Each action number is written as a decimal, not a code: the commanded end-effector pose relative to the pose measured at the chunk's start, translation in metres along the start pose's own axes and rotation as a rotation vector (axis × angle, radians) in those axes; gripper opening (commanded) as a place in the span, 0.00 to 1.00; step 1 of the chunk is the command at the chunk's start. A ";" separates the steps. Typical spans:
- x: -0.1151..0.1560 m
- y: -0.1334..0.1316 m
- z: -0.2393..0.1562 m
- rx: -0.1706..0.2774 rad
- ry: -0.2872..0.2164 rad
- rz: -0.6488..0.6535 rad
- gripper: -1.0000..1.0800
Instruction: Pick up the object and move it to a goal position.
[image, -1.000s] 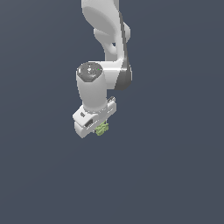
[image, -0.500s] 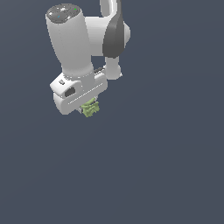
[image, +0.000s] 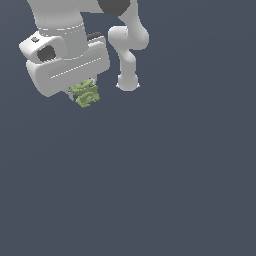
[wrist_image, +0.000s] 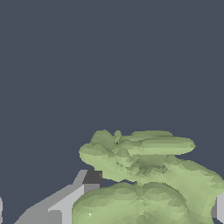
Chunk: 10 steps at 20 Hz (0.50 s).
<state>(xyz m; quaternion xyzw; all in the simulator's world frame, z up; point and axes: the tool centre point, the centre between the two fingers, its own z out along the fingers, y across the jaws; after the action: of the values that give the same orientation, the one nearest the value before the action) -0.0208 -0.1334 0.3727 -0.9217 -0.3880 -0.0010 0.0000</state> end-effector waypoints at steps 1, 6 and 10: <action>-0.008 0.002 -0.020 0.001 -0.001 0.000 0.00; -0.018 0.006 -0.048 0.001 -0.001 0.000 0.00; -0.022 0.008 -0.060 0.001 -0.001 0.000 0.00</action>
<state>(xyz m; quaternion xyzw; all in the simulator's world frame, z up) -0.0301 -0.1533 0.4285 -0.9218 -0.3876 -0.0007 -0.0001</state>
